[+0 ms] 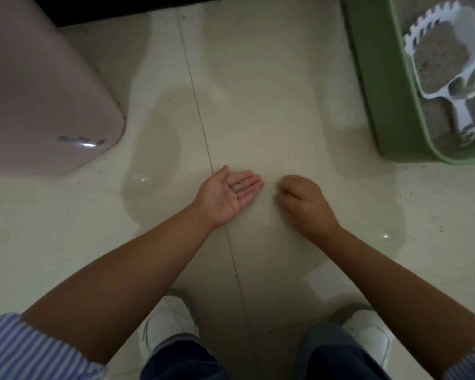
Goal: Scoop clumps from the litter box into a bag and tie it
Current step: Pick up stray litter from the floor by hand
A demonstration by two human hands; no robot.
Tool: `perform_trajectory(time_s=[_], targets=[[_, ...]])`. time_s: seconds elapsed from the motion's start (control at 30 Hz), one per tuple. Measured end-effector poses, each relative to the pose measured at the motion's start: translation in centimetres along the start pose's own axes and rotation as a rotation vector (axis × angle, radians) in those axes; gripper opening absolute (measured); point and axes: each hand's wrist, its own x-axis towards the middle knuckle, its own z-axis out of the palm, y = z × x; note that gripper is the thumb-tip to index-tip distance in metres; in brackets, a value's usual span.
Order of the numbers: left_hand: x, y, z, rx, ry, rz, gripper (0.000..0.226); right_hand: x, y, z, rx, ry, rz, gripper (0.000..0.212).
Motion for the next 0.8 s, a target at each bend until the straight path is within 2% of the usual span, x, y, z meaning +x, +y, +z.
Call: perform_trajectory(time_s=[0.1, 0.2, 0.27, 0.37, 0.43, 0.5, 0.63, 0.73, 0.8], targets=[[0.0, 0.0, -0.2, 0.028, -0.013, 0.01, 0.061, 0.4, 1.7, -1.2, -0.152, 0.021, 0.01, 0.021], [0.0, -0.1, -0.3, 0.042, -0.011, 0.028, 0.065, 0.4, 2.2, -1.8, -0.117, 0.028, 0.072, 0.028], [0.0, -0.1, -0.3, 0.043, -0.003, 0.041, 0.067, 0.5, 2.3, -2.1, -0.098, 0.056, 0.051, 0.034], [0.0, -0.1, -0.1, 0.054, 0.002, 0.039, 0.07, 0.3, 2.1, -2.2, -0.103, -0.017, 0.016, 0.04], [-0.1, -0.1, 0.0, 0.053, 0.006, 0.04, 0.071, -0.1, 1.8, -2.1, -0.114, -0.011, -0.002, 0.035], [-0.3, -0.1, 0.1, 0.058, 0.005, 0.043, 0.073, -0.2, 0.9, -2.5, -0.069, -0.047, 0.069, 0.023], [-0.2, -0.1, 0.1, 0.065, 0.007, 0.039, 0.075, -0.6, 1.0, -1.8, -0.036, -0.164, 0.203, 0.03], [-0.3, -0.2, 0.1, 0.064, 0.013, 0.042, 0.076, -0.2, 1.1, -2.1, -0.018, -0.118, 0.129, 0.032], [-0.3, -0.2, 0.1, 0.067, 0.017, 0.046, 0.077, 0.1, 1.9, -1.8, -0.115, -0.124, 0.005, 0.036]])
